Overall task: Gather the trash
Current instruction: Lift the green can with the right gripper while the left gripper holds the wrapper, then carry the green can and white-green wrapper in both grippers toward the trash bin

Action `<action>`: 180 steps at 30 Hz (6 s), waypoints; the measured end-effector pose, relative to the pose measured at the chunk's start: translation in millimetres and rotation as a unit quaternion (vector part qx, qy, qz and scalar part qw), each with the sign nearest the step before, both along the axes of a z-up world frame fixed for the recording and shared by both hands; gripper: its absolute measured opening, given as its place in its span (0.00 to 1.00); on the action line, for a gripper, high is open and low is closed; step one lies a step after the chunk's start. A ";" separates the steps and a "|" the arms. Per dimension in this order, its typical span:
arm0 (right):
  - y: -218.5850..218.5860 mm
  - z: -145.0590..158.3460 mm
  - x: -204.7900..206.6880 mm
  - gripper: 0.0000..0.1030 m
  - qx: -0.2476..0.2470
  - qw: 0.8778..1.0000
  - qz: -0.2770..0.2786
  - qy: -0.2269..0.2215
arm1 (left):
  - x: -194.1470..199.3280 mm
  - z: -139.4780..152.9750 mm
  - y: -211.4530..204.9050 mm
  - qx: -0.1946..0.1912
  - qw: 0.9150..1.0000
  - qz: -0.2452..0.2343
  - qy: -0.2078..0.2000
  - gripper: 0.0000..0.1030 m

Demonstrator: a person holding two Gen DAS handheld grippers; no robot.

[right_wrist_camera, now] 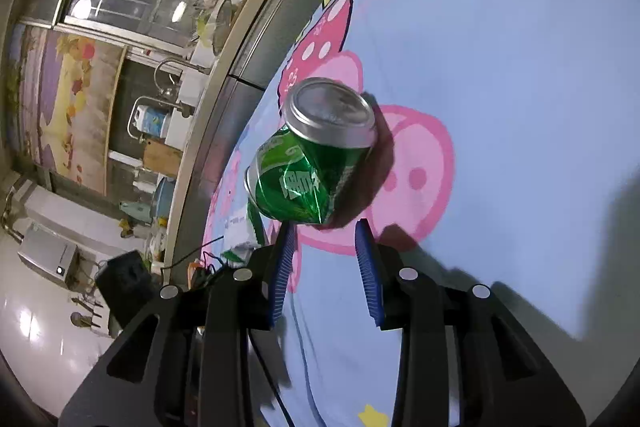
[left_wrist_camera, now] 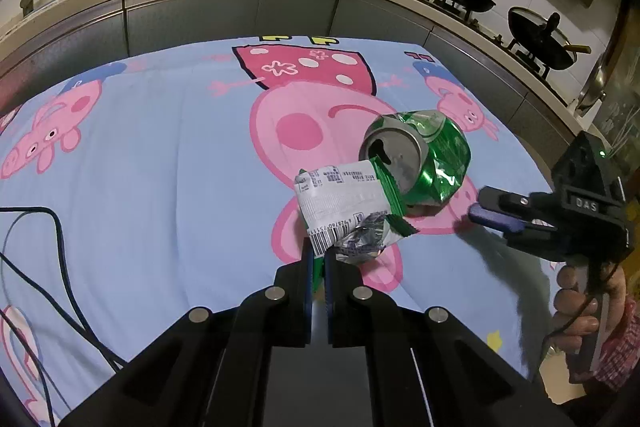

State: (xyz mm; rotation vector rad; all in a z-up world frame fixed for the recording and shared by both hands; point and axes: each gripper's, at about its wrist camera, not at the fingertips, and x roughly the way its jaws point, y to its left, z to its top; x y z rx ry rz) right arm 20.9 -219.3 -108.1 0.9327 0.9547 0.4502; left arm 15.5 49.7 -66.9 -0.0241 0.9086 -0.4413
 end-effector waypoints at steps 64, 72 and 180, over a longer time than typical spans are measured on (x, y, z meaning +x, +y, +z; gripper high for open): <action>-1.7 -13.8 16.6 0.27 0.031 0.998 -0.047 0.014 | 8.5 -16.7 32.8 0.007 0.997 0.077 0.021 0.07; -1.8 -13.1 17.5 0.30 0.037 0.997 -0.060 0.006 | 11.2 -11.6 33.8 0.002 0.996 0.084 0.018 0.23; -196.3 11.1 -103.0 0.12 0.039 0.983 -0.165 -0.066 | 19.8 66.2 -209.4 0.088 0.989 -0.100 -0.069 0.25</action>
